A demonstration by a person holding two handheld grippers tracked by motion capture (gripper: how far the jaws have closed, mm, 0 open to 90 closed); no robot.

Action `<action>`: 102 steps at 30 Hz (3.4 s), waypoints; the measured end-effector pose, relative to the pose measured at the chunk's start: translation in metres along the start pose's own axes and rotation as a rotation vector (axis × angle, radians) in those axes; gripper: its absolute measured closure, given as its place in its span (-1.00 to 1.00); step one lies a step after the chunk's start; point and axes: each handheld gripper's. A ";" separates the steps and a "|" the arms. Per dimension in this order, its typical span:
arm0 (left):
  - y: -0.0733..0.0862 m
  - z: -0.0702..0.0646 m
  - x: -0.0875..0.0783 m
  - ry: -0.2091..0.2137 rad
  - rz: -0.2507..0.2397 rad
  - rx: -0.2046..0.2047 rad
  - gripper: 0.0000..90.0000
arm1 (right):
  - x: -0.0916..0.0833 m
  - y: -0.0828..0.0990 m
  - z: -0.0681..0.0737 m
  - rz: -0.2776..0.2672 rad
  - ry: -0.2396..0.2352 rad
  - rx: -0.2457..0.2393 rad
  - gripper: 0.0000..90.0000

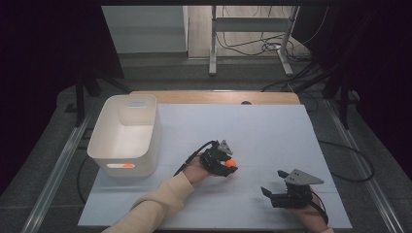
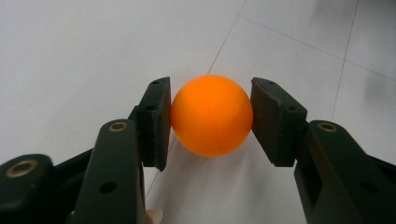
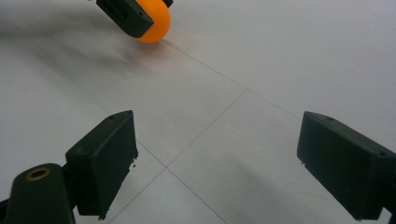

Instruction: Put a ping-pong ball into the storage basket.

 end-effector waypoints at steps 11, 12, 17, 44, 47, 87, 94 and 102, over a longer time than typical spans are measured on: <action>-0.005 -0.003 -0.014 -0.037 -0.051 0.003 0.13 | 0.000 0.000 0.000 -0.005 -0.002 0.003 -0.72; -0.005 -0.003 -0.014 -0.037 -0.051 0.003 0.13 | 0.000 0.000 0.000 -0.005 -0.002 0.003 -0.72; -0.005 -0.002 -0.020 -0.051 -0.067 0.001 0.13 | 0.000 0.000 0.000 -0.002 -0.001 0.001 -0.72; -0.007 0.003 -0.057 -0.111 -0.179 -0.020 0.12 | 0.001 0.000 0.000 -0.001 -0.005 0.001 -0.72; -0.007 0.004 -0.061 -0.116 -0.181 -0.015 0.12 | 0.000 0.000 0.000 0.001 -0.004 -0.001 -0.72; -0.004 0.009 -0.086 -0.162 -0.242 -0.035 0.12 | 0.001 0.000 0.000 0.005 -0.002 -0.004 -0.72; -0.004 0.009 -0.089 -0.168 -0.249 -0.039 0.12 | 0.001 0.000 0.000 0.005 -0.002 -0.005 -0.72; -0.004 0.009 -0.091 -0.171 -0.254 -0.038 0.12 | 0.001 0.000 0.000 0.005 -0.001 -0.003 -0.72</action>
Point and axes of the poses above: each handheld gripper's, and its own axes: x roughly forward along the jaws, y roughly out of its underside, z roughly to its left, and after that the axes turned 15 degrees about x, right-handed
